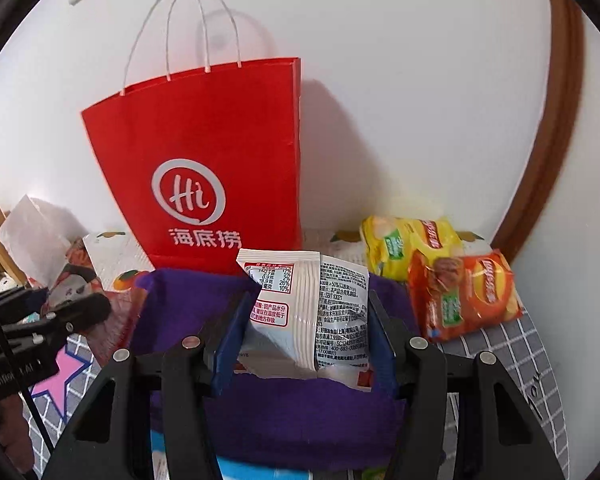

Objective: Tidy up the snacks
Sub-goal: 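Carry both held packets up and over the purple towel, then open the right gripper onto the towel while the left releases the panda packet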

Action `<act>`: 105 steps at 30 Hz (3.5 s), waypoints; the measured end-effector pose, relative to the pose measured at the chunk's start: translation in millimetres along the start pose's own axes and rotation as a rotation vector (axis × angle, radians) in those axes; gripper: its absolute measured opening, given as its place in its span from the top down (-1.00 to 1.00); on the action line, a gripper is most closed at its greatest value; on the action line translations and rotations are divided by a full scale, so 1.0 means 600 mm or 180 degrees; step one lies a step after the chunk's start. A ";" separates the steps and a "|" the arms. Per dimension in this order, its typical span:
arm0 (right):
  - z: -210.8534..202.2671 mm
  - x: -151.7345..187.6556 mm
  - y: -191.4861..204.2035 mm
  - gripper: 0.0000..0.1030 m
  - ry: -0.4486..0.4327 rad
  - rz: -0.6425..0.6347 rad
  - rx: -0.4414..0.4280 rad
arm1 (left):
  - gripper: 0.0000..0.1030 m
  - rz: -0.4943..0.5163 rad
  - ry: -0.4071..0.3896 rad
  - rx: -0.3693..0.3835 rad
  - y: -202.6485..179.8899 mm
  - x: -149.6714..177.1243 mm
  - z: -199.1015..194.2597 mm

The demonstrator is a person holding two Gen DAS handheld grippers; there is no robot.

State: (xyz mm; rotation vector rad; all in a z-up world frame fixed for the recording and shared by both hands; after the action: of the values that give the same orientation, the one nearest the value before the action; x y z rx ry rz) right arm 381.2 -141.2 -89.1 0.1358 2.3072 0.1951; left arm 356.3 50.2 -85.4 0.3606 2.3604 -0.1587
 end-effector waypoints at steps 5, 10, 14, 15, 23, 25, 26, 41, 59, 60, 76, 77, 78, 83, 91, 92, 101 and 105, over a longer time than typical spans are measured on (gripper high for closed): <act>0.045 -0.010 -0.006 -0.08 0.0060 0.0072 -0.0025 | 0.10 -0.0056 0.0079 -0.0024 0.011 0.004 0.042; 0.090 -0.005 -0.021 -0.08 0.0189 0.0142 0.0038 | 0.10 -0.0048 0.0159 0.0042 0.012 0.010 0.070; 0.100 -0.002 -0.029 -0.08 0.0203 0.0146 0.0063 | 0.10 -0.0093 0.0185 0.0096 0.018 0.021 0.077; 0.101 0.000 -0.031 -0.08 0.0209 0.0145 0.0063 | 0.10 -0.0095 0.0212 0.0082 0.020 0.026 0.080; 0.120 0.003 -0.039 -0.08 0.0298 0.0140 0.0054 | 0.10 -0.0167 0.0269 0.0057 0.038 0.028 0.096; 0.121 0.003 -0.042 -0.08 0.0302 0.0144 0.0076 | 0.10 -0.0156 0.0291 0.0060 0.038 0.030 0.100; 0.121 0.003 -0.044 -0.08 0.0301 0.0153 0.0085 | 0.10 -0.0164 0.0299 0.0070 0.037 0.031 0.102; 0.136 0.012 -0.055 -0.08 0.0467 0.0142 0.0172 | 0.10 -0.0066 0.0363 0.0101 0.021 0.031 0.111; 0.142 0.014 -0.058 -0.08 0.0541 0.0115 0.0211 | 0.10 -0.0072 0.0403 0.0067 0.023 0.032 0.115; 0.142 0.014 -0.059 -0.08 0.0549 0.0116 0.0217 | 0.10 -0.0076 0.0403 0.0067 0.024 0.032 0.115; 0.138 0.010 -0.066 -0.09 0.0542 0.0143 0.0255 | 0.10 -0.0094 0.0422 0.0071 0.025 0.033 0.115; 0.138 0.010 -0.066 -0.09 0.0545 0.0145 0.0256 | 0.10 -0.0097 0.0424 0.0072 0.026 0.033 0.115; 0.138 0.010 -0.066 -0.09 0.0550 0.0141 0.0261 | 0.10 -0.0098 0.0425 0.0074 0.026 0.033 0.116; 0.145 0.015 -0.064 -0.09 0.0593 0.0112 0.0259 | 0.10 -0.0095 0.0460 0.0104 0.022 0.034 0.120; 0.174 0.035 -0.071 -0.09 0.0798 0.0076 0.0342 | 0.10 -0.0087 0.0540 0.0128 0.014 0.037 0.133; 0.176 0.037 -0.072 -0.09 0.0824 0.0067 0.0352 | 0.10 -0.0076 0.0558 0.0132 0.013 0.037 0.134; 0.197 0.055 -0.067 -0.09 0.1023 0.0034 0.0411 | 0.09 -0.0065 0.0661 0.0127 0.004 0.040 0.151; 0.207 0.064 -0.063 -0.09 0.1112 0.0052 0.0431 | 0.09 -0.0092 0.0702 0.0140 0.006 0.042 0.156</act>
State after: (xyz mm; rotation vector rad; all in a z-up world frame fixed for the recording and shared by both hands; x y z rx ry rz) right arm 445.6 -160.3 -206.6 0.2025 2.6687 0.0740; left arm 401.0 38.7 -171.0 0.3820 2.5841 -0.1934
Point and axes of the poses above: each gripper's, at about its wrist camera, not at the fingertips, and z roughly the way its jaws point, y to its left, x to its underside, the point moved 2 cm from there along z, roughly the way its jaws point, and after that the axes turned 14 degrees about z, right-handed, at the moved point
